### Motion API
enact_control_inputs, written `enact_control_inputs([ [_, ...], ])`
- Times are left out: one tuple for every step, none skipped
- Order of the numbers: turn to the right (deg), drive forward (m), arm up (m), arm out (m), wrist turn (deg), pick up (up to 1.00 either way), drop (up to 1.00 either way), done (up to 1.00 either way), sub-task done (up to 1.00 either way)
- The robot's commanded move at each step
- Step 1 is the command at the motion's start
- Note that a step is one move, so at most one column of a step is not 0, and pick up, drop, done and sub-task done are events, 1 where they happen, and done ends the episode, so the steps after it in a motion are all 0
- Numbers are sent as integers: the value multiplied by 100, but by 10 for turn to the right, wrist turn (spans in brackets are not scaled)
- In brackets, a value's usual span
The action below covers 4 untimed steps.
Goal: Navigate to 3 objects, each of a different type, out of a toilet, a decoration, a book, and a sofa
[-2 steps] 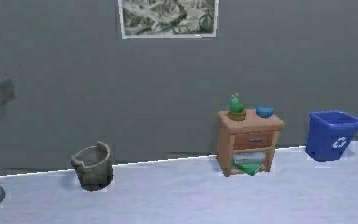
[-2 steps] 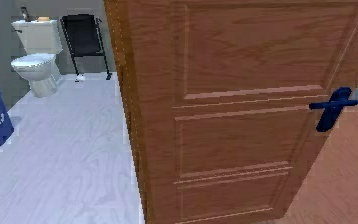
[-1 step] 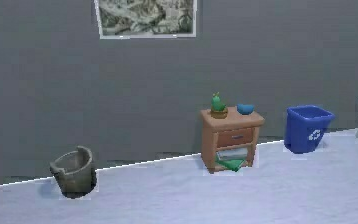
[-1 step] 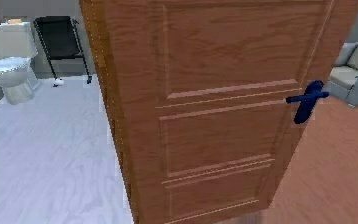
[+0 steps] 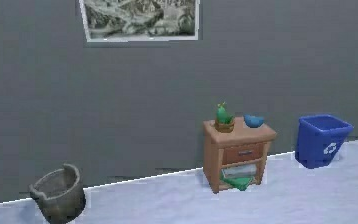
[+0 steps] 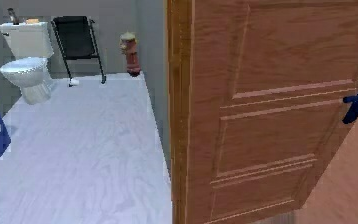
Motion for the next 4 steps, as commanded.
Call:
enact_control_inputs([
  [270,0,0,0,0,0,0,0,0],
  [30,0,0,0,0,0,0,0,0],
  [0,45,0,0,0,0,0,0,0],
  [420,0,0,0,0,0,0,0,0],
])
